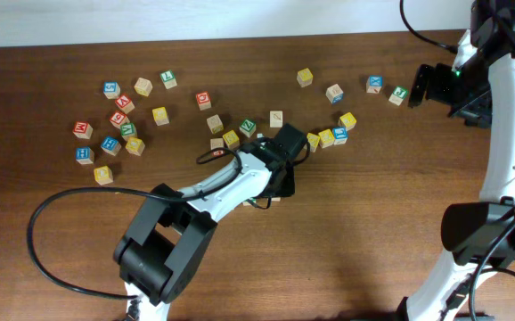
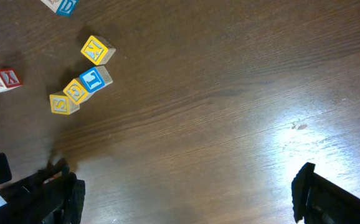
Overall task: Spell out ICRA
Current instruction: 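Carry the red A block and set it right of the green R, then retract the left arm back to the left side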
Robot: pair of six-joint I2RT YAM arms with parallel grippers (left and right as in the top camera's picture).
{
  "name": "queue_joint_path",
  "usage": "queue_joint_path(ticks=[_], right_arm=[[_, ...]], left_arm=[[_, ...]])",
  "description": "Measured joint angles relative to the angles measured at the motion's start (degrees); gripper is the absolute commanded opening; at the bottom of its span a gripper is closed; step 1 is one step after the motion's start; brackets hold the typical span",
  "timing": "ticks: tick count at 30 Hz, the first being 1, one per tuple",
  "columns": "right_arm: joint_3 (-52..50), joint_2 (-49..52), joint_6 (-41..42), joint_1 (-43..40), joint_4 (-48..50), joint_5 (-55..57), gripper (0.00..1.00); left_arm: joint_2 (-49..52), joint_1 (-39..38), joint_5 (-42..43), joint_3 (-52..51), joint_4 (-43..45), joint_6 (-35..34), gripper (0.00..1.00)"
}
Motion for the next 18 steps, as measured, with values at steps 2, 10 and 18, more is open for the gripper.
queue_joint_path(ticks=[2,10,18], right_arm=[[0.0,0.0,0.0,0.0,0.0,0.0,0.98],[0.0,0.0,0.0,0.0,0.0,0.0,0.98],[0.0,0.0,0.1,0.0,0.1,0.0,0.98]], left_arm=[[0.1,0.0,0.0,1.0,-0.5,0.5,0.46],[0.4,5.7,0.0,14.3,-8.7,3.8,0.41],[0.6,21.0,-0.4,45.3,-42.8,11.5,0.35]])
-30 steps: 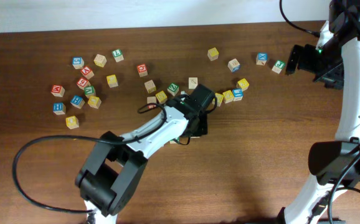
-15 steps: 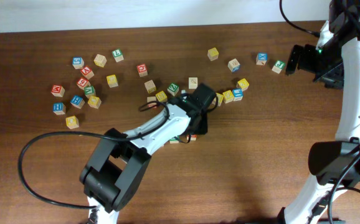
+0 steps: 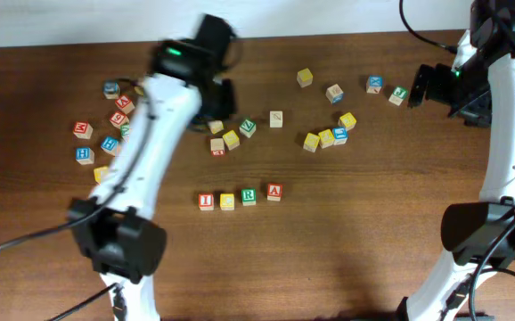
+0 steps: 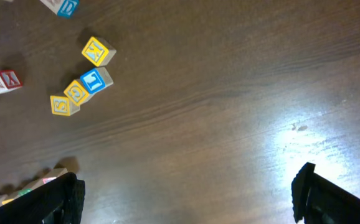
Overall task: Spell out ICRA
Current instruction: 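Retract the left arm back to the left side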
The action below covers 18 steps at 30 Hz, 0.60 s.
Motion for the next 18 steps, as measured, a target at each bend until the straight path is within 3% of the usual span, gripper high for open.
queue_joint_path(ticks=[2,3,7,10,18], right_arm=[[0.0,0.0,0.0,0.0,-0.1,0.0,0.98],[0.0,0.0,0.0,0.0,-0.1,0.0,0.98],[0.0,0.0,0.0,0.0,-0.1,0.0,0.98],[0.0,0.0,0.0,0.0,1.6,0.0,0.98],[-2.8,0.0,-0.8,1.2,0.2,-6.5,0.98]], left_arm=[[-0.1,7.2,-1.3,4.4,-4.7,0.5,0.47],[-0.1,12.0,-1.9,4.7,-7.6,0.8,0.87],[-0.1,23.5,-0.9,4.6,-12.5,1.2,0.91],[-0.1,27.0,0.2,3.5,-14.7,2.0,0.9],[0.0,19.1,5.5,-11.9,-7.8,8.4,0.85]])
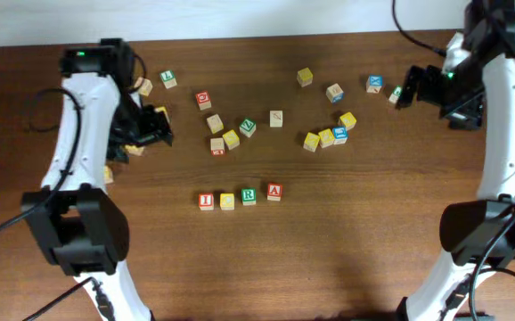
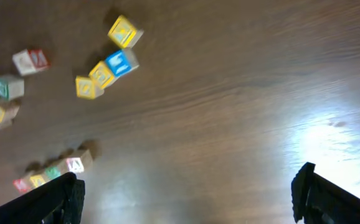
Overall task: Spell out ICRA
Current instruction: 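Retract the left arm back to the left side, then move both grippers down to the two ends of the block row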
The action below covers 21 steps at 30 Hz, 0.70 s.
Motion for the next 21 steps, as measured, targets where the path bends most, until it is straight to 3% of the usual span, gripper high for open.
queue_joint_path(ticks=[6,10,12,15,17,18,20,21], right_arm=[[-9.5,0.0,-3.0,6.5,0.5,-0.8,0.98],[-11.1,0.0,-3.4,7.4,-0.3,-1.0,0.99],[-12.9,0.0,-3.5,8.5,0.0,-1.0,0.76],[-16.6,0.0,-3.7,11.6,2.6,-1.1,0.57],[-20.0,0.0,-3.6,14.9,4.5,-1.3,0.26],[-21.4,0.0,-3.6,15.8,5.8,-1.3,0.19],[-25.6,0.0,-3.4,18.1,10.1,-1.4,0.04],[-28.5,0.1,-2.8,19.2,12.3,-1.4,0.04]], left_arm=[[-3.3,-0.4,0.6,-0.3,-1.9,1.0,0.84],[-17.4,-0.4,-0.1,-3.2,-2.4,1.3,0.88],[-25.2,-0.4,-0.5,-7.7,0.4,1.4,0.89],[-29.6,-0.4,-0.5,-15.0,4.4,1.4,0.84],[-28.7,-0.4,-0.7,-26.4,12.4,1.4,0.54],[-28.1,-0.4,-0.6,-28.9,14.0,1.3,0.44],[-27.6,-0.4,-0.3,-35.8,20.1,1.5,0.39],[-26.9,-0.4,0.1,-40.3,23.7,1.6,0.37]])
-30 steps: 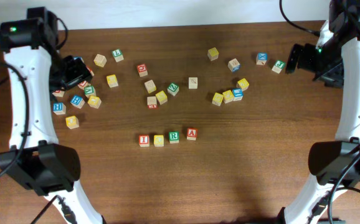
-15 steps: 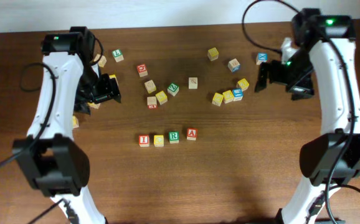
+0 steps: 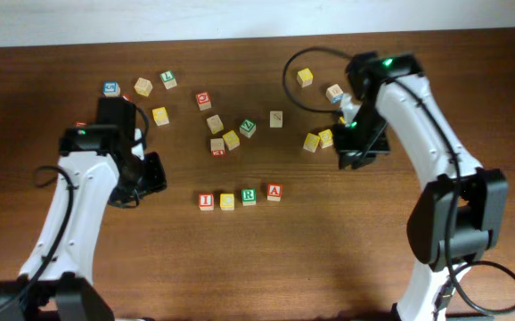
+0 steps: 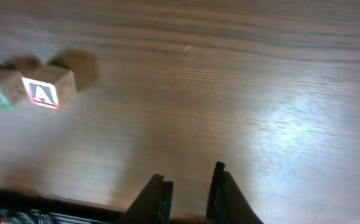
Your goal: Spell out ICRA
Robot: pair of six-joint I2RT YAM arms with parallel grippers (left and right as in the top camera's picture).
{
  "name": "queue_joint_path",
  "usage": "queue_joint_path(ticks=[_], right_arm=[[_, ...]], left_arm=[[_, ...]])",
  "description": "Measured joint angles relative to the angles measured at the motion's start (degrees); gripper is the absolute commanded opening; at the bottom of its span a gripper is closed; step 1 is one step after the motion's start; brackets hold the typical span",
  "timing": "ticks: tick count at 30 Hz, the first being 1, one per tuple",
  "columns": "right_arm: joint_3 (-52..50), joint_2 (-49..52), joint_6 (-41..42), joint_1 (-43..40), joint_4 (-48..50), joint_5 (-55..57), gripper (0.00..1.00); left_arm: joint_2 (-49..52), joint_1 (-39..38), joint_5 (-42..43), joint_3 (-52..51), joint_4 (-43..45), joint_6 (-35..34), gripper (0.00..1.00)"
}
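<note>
Four letter blocks stand in a row near the table's middle: a red I block (image 3: pixel 206 201), a yellow block (image 3: pixel 227 201), a green R block (image 3: pixel 249 195) and a red A block (image 3: pixel 274 191). The right wrist view shows the A block (image 4: pixel 43 93) with the green block beside it. My right gripper (image 4: pixel 190 183) hangs to the right of the row over bare wood, fingers nearly together with nothing between them. Overhead, the right gripper (image 3: pixel 357 153) is beside the yellow blocks. My left gripper (image 3: pixel 146 174) is left of the row, and its jaws cannot be made out.
Loose letter blocks lie scattered behind the row: a middle cluster (image 3: pixel 231 138), a yellow pair (image 3: pixel 318 140) by the right gripper, single blocks (image 3: pixel 304 78) further back, and a group at the back left (image 3: pixel 142 86). A black cable (image 3: pixel 306 58) loops from the right arm.
My right arm has come from the far right edge in to the table's middle right, and its fingers went from wide apart to nearly together. My left gripper is now nearer the front, left of the row.
At first my left arm reached over the table's middle, covering the spot where the row stands. Then it was away at the back left and the four blocks showed in line. The row has stayed put while both arms changed position.
</note>
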Motion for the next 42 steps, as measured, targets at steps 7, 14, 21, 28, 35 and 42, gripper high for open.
queue_joint_path(ticks=[7,14,21,28,35,42], right_arm=[[-14.6,0.3,4.3,5.4,18.1,-5.7,0.04],[-19.2,0.2,9.8,11.3,26.5,-7.6,0.04],[-20.7,0.3,14.5,13.3,32.5,-7.4,0.04],[-22.2,0.3,15.6,14.1,34.1,-7.2,0.04],[-23.4,0.3,16.9,17.4,40.2,-7.2,0.04],[-23.4,0.3,15.5,17.8,40.3,-7.2,0.04]], left_arm=[[4.2,-0.6,1.4,-6.6,13.0,-2.5,0.0],[13.2,-4.5,2.4,-7.1,16.8,-3.3,0.0],[14.0,-5.5,2.3,-7.3,17.6,-3.3,0.0],[15.0,-7.8,2.4,-8.3,17.9,-3.3,0.0],[16.5,-8.0,4.8,-8.4,19.4,-3.3,0.0],[16.7,-10.7,6.9,-8.4,20.4,-3.5,0.0]])
